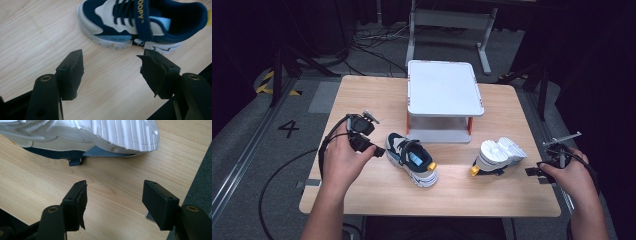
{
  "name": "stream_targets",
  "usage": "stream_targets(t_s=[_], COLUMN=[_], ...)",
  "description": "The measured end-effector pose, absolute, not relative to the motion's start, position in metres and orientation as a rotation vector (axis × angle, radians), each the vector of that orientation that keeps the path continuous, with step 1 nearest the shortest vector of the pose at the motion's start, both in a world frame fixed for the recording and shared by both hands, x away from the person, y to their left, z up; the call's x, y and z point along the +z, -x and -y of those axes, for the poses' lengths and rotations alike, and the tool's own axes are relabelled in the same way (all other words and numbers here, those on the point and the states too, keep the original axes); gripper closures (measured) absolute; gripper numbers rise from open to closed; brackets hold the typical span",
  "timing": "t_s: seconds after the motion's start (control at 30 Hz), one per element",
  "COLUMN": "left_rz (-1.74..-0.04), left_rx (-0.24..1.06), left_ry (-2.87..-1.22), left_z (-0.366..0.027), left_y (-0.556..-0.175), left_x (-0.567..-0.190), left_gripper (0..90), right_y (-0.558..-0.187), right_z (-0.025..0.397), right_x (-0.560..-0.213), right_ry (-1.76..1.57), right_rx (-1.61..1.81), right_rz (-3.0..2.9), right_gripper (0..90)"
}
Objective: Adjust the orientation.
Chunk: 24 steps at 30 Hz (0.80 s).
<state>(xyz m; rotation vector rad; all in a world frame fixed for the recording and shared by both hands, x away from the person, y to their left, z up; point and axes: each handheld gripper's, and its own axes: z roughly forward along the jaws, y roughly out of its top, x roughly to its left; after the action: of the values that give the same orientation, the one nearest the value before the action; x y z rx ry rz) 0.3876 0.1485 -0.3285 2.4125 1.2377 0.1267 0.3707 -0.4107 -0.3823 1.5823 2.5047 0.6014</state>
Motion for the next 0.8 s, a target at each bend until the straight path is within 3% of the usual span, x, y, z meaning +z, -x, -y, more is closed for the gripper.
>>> stream_targets(t_s=[0.37,0.63,0.8], left_rz=[-1.152,-1.228,-1.239], left_rx=[0.061,0.050,0.027], left_ry=[-2.445,-2.438,-2.432], left_z=[-0.110,-0.086,-0.073], left_y=[-0.406,-0.422,-0.432], left_x=[-0.336,-0.353,-0.362], left_gripper=[32.6,31.7,35.9], right_y=[-0.361,-0.367,-0.370], right_z=[0.415,0.410,0.406], right_x=[-0.391,-0.395,-0.395], right_ry=[-1.589,-1.572,-1.559], right_rx=[0.615,0.602,0.604], right_rz=[-2.486,-2.507,-2.516], right_gripper=[36.4,35.6,35.6])
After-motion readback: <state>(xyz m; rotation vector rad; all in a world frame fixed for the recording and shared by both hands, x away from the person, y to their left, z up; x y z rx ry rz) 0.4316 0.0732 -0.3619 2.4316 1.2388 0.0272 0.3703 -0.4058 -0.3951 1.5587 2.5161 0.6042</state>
